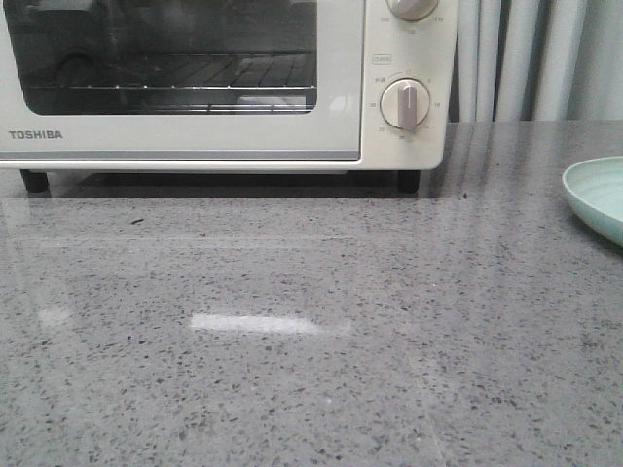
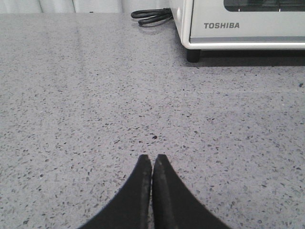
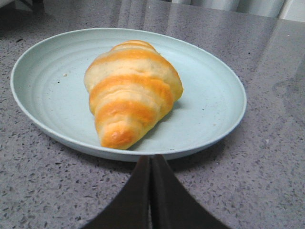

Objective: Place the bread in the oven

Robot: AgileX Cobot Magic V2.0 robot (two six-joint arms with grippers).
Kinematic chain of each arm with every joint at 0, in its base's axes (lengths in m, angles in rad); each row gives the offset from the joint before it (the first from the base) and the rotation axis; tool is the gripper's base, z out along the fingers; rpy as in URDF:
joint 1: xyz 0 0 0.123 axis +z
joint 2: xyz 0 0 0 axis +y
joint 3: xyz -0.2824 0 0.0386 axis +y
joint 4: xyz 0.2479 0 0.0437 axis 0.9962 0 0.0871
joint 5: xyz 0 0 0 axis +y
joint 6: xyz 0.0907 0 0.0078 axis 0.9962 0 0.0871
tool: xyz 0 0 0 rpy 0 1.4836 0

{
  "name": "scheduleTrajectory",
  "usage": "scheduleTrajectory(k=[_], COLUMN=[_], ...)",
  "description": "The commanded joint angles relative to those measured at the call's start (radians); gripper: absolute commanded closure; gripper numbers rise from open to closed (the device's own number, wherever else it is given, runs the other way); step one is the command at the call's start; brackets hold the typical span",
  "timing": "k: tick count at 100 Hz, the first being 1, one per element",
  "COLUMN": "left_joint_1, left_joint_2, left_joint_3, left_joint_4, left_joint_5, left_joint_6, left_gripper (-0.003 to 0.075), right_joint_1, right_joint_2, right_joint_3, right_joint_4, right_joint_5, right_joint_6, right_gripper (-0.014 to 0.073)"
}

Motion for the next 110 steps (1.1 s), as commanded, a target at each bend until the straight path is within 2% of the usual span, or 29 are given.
scheduleTrajectory(k=[1,69,93,110], left_joint_1=[0.004,0.004,0.004,0.004], left_joint_2=[-0.030,-0.030,-0.030,-0.030], left_joint_3=[0.027,0.027,0.027,0.027], left_joint_4=[-0.012,0.018,-0.048,-0.041], left_joint_5=[-0.059,-0.068,-0.304,-0.353], left_joint_6=[-0.005,-0.004,-0.004,-0.004], left_gripper=[0.0741,0.0741,0.0741,0.0741], right_joint_1=[-0.006,-0.006,-0.006,-0.006], right_joint_2=[-0.021,-0.021,-0.021,-0.021], right_joint_3=[0.012,0.012,0.012,0.012], right_joint_4=[0.013,0.013,0.019,0.011], right_joint_5=[-0.025,-0.034,-0.329,-0.437], right_joint_6=[-0.007,-0.007,0.001,-0.006], right_gripper=[0.0650,0.0650,0.0650,0.0650])
